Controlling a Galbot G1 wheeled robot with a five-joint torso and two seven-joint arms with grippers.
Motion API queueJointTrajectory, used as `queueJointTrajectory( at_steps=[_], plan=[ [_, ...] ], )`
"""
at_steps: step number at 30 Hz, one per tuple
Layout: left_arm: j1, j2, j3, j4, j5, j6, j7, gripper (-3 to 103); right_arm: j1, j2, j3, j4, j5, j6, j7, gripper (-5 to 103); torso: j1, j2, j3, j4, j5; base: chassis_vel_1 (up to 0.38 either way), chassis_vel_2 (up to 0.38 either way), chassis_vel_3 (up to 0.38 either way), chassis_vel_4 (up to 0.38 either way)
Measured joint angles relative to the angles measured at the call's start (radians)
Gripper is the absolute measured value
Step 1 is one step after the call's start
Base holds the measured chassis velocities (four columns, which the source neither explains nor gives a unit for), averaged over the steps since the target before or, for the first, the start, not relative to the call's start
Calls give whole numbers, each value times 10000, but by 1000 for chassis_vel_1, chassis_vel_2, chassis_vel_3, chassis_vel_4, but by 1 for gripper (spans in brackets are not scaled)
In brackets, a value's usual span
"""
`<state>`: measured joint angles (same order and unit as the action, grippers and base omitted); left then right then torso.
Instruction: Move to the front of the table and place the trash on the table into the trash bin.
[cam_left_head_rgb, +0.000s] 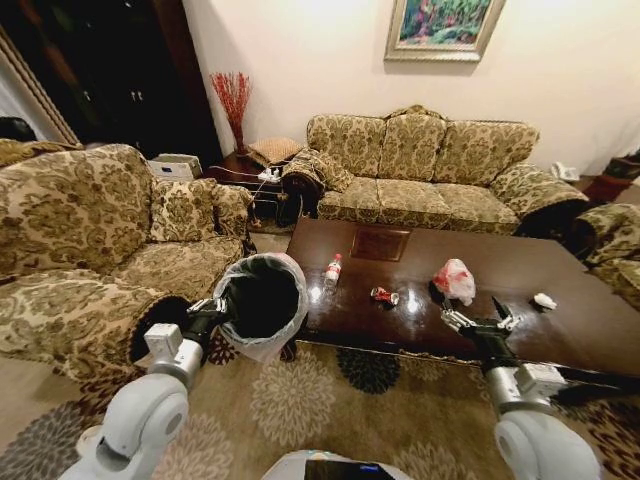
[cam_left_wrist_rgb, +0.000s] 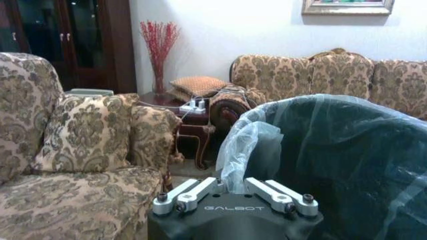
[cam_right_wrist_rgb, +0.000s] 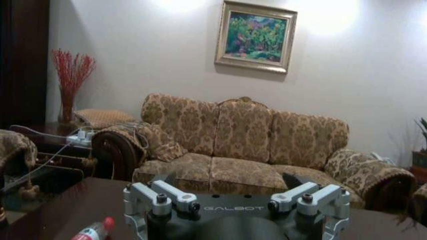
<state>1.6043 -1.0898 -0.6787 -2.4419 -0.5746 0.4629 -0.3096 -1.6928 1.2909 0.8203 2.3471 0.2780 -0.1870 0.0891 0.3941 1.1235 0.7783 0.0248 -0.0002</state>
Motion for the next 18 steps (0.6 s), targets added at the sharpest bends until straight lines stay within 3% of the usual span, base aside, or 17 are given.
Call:
queueJointTrajectory(
  at_steps=[18],
  plan=[
    [-238, 264, -241, 268, 212, -4, 0, 3, 23, -99, -13, -406, -86, 77, -142, 100, -2, -7, -5, 1, 3, -207, 213, 222, -213]
  ],
)
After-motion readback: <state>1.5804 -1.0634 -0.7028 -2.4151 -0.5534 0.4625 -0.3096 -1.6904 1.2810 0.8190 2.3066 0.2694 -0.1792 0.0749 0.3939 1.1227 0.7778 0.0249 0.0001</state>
